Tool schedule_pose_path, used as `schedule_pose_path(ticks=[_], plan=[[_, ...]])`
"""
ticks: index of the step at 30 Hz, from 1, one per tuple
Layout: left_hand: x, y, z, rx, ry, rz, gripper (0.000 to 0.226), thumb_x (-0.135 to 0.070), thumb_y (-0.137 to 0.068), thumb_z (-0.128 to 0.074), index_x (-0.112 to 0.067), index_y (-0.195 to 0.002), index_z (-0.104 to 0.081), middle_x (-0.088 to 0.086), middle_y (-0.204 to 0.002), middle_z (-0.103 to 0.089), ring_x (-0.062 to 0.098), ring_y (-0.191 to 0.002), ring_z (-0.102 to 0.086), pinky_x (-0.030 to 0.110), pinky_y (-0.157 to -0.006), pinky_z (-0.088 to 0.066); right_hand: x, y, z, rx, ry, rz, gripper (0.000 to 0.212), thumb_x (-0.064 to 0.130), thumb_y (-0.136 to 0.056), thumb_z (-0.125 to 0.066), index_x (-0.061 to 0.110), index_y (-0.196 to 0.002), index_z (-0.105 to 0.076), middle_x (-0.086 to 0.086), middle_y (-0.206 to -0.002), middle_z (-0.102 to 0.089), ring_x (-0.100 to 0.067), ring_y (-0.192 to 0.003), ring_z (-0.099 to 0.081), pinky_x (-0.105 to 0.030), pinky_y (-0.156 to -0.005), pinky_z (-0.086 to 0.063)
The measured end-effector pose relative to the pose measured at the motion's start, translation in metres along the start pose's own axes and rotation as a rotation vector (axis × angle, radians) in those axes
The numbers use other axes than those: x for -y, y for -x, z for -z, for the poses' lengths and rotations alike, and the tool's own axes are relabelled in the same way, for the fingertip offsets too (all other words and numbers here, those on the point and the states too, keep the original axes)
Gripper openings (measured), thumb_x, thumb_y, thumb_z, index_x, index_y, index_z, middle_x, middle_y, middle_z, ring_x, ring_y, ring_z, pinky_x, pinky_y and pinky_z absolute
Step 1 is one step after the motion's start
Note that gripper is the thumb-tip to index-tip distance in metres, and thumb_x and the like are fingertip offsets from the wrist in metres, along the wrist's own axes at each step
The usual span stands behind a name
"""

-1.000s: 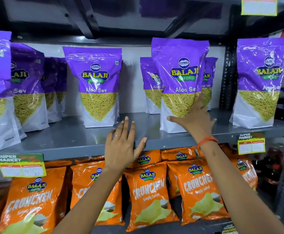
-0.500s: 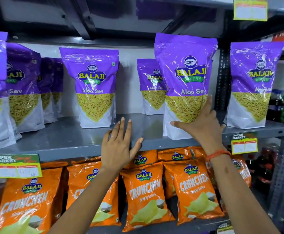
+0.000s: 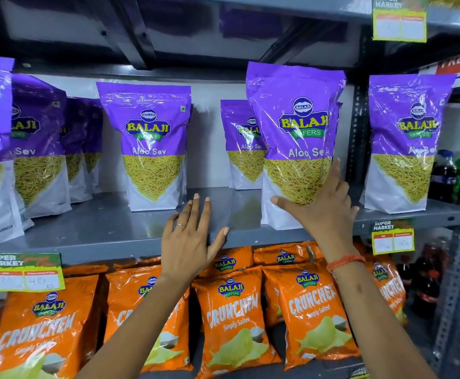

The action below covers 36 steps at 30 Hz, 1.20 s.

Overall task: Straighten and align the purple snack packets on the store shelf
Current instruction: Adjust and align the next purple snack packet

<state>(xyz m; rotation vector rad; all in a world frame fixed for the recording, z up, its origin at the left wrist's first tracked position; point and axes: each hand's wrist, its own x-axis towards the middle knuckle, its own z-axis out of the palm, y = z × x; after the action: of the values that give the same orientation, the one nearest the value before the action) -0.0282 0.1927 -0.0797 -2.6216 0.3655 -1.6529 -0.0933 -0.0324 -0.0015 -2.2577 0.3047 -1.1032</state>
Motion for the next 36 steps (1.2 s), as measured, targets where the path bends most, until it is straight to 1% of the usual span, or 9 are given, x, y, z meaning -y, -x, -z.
schedule_pose_path(ticks=[6,16,20,28,33,36], plan=[[-0.001,-0.001,0.001,-0.006,0.007,0.001,0.071,-0.058,-0.096,-0.025,-0.006,-0.134,-0.055,0.018,-0.133,-0.057,0.030,-0.119,-0.059,0.040,-0.091,-0.043,-0.002,-0.001,-0.006,-0.020,0.011,0.017,0.128,0.065,-0.061,-0.075,0.017,-0.152,0.003,-0.021,-0.145,-0.034,-0.043,-0.135,-0.036,-0.068,-0.109,-0.025],[-0.001,-0.001,0.002,0.003,0.000,0.010,0.073,-0.059,-0.097,-0.020,-0.007,-0.134,-0.056,0.017,-0.133,-0.058,0.031,-0.118,-0.059,0.041,-0.091,-0.045,-0.004,-0.007,-0.020,-0.040,-0.003,0.021,0.126,0.064,-0.062,-0.075,0.016,-0.152,-0.001,-0.021,-0.142,-0.037,-0.044,-0.130,-0.039,-0.066,-0.109,-0.027],[-0.001,-0.001,0.002,0.009,-0.007,0.004,0.072,-0.059,-0.096,-0.023,-0.007,-0.134,-0.055,0.017,-0.133,-0.058,0.030,-0.118,-0.059,0.041,-0.091,-0.046,-0.004,-0.011,-0.028,-0.049,0.005,0.021,0.127,0.065,-0.061,-0.075,0.014,-0.152,-0.002,-0.022,-0.142,-0.037,-0.045,-0.128,-0.041,-0.065,-0.108,-0.030],[-0.001,-0.001,0.000,0.018,-0.023,-0.007,0.072,-0.059,-0.096,-0.022,-0.007,-0.134,-0.056,0.016,-0.133,-0.058,0.030,-0.117,-0.060,0.041,-0.089,-0.047,-0.008,-0.018,-0.037,-0.048,-0.003,0.038,0.126,0.064,-0.063,-0.075,0.013,-0.152,-0.001,-0.022,-0.144,-0.035,-0.044,-0.129,-0.040,-0.065,-0.108,-0.030],[0.000,-0.002,-0.001,0.009,-0.039,-0.001,0.071,-0.058,-0.095,-0.025,-0.008,-0.133,-0.057,0.017,-0.131,-0.059,0.030,-0.116,-0.060,0.040,-0.087,-0.047,-0.008,-0.015,-0.042,-0.116,-0.011,0.046,0.125,0.067,-0.061,-0.073,0.013,-0.152,-0.007,-0.023,-0.146,-0.034,-0.045,-0.130,-0.038,-0.065,-0.107,-0.031],[-0.001,-0.001,0.001,0.012,-0.043,0.008,0.072,-0.059,-0.096,-0.021,-0.008,-0.134,-0.056,0.016,-0.133,-0.059,0.030,-0.116,-0.060,0.041,-0.088,-0.047,-0.003,-0.003,-0.046,-0.239,-0.048,0.088,0.113,0.065,-0.067,-0.070,0.009,-0.150,-0.018,-0.025,-0.147,-0.035,-0.044,-0.131,-0.037,-0.064,-0.108,-0.031]])
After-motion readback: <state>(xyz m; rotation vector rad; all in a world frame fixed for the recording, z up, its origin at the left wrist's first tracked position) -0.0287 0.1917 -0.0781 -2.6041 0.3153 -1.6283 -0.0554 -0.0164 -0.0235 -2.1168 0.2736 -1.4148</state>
